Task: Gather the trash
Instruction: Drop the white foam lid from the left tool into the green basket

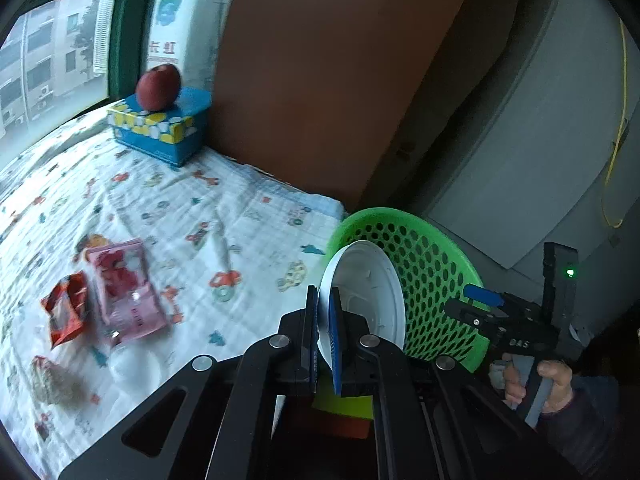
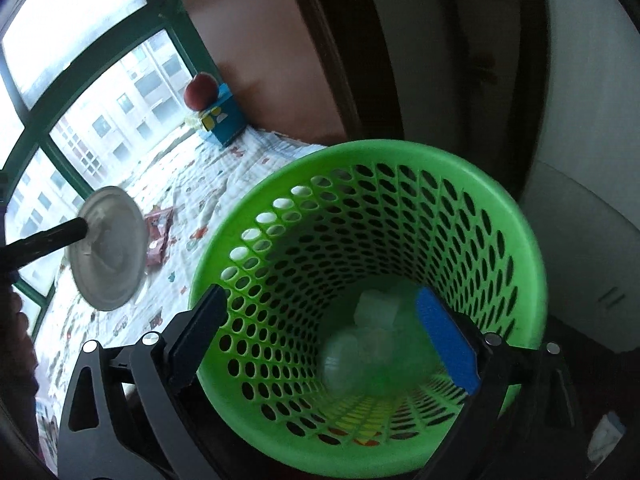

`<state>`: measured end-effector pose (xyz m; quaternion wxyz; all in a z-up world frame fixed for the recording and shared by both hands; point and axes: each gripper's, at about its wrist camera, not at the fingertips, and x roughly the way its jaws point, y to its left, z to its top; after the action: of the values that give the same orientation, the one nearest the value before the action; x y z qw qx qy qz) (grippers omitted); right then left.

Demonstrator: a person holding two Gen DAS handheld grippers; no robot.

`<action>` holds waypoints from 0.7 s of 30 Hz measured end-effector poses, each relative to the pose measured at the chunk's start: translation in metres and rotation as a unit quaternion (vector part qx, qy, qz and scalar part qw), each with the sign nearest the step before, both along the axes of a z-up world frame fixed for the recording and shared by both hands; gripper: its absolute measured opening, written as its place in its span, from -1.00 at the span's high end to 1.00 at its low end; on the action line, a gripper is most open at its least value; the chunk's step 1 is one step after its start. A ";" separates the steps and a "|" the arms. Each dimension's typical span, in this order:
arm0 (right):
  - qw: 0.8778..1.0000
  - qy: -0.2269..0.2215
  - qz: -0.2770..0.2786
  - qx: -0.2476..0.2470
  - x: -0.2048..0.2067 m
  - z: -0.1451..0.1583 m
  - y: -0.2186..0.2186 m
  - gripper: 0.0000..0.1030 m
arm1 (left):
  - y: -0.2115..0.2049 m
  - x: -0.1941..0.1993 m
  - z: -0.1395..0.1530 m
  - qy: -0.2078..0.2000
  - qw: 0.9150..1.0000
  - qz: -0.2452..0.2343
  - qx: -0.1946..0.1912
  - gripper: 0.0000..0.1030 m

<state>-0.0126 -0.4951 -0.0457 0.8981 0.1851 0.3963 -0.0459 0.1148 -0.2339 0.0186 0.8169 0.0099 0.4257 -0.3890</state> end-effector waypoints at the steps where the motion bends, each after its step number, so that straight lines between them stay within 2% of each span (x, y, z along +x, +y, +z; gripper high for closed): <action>1: 1.000 -0.001 -0.001 0.000 -0.003 0.001 -0.001 -0.84 | -0.006 0.000 -0.001 -0.001 1.000 -0.004 0.001 0.89; 11: 1.000 -0.018 -0.009 -0.004 -0.041 0.011 -0.007 -0.84 | -0.064 -0.006 -0.014 0.007 0.999 -0.037 0.014 0.89; 21: 0.999 -0.030 -0.018 0.012 -0.056 0.010 -0.010 -0.84 | -0.092 -0.012 -0.038 0.035 0.998 -0.055 0.022 0.89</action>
<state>-0.0687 -0.5054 -0.0353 0.9061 0.2044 0.3667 -0.0515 0.1030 -0.3257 -0.0196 0.7781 0.0374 0.4616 -0.4243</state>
